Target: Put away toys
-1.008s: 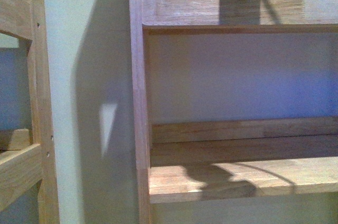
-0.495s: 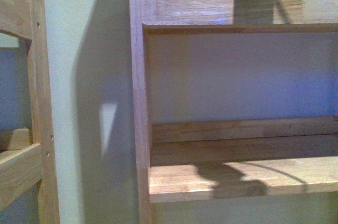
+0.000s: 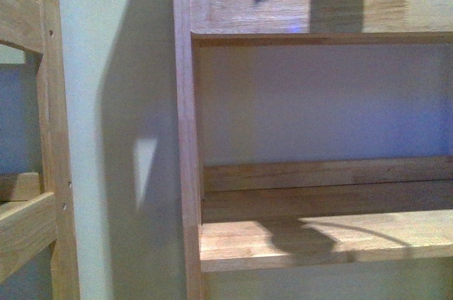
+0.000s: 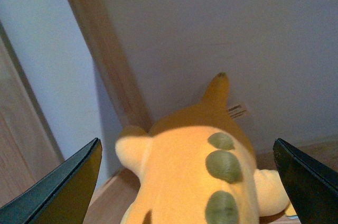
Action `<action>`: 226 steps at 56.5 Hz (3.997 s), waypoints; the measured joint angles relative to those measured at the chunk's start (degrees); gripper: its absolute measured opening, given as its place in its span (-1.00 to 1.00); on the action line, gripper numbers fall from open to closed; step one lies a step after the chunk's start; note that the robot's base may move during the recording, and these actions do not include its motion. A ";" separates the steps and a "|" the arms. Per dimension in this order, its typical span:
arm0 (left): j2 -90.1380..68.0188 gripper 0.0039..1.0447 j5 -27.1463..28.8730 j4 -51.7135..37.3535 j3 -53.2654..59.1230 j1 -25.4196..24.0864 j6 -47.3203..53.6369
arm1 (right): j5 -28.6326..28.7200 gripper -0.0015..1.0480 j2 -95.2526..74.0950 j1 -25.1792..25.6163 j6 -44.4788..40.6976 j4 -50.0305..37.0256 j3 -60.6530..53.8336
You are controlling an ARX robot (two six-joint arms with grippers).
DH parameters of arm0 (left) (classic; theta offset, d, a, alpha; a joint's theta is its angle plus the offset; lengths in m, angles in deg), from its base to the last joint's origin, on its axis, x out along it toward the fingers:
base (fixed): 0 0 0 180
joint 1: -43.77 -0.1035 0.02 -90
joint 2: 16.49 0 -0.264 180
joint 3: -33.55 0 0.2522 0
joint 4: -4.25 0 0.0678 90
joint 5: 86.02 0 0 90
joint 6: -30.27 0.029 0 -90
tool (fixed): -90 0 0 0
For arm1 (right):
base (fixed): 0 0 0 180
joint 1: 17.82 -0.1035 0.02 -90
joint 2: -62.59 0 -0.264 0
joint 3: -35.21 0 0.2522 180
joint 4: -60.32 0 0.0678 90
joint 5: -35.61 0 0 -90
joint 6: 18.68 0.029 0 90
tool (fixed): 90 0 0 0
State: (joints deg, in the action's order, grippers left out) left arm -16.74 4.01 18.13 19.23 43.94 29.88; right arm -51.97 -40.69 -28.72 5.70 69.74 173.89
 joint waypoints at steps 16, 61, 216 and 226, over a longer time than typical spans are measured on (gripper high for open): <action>0.00 0.88 -0.02 0.00 0.00 0.00 0.00 | -15.85 0.87 10.93 0.00 -10.01 -1.99 -13.03; 0.00 0.88 0.00 0.00 0.00 0.00 0.00 | -22.36 0.87 76.78 5.95 -11.50 0.09 -84.02; 0.00 0.88 0.00 0.00 0.00 0.00 0.00 | -2.45 0.29 102.86 10.75 -24.22 4.57 -124.08; 0.00 0.88 -0.02 0.00 0.00 0.00 0.00 | -2.45 0.76 102.86 10.75 -24.22 4.57 -124.08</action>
State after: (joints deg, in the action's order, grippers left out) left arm -16.74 3.99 18.13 19.23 43.94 29.88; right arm -54.42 62.17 -17.96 -18.51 74.31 49.81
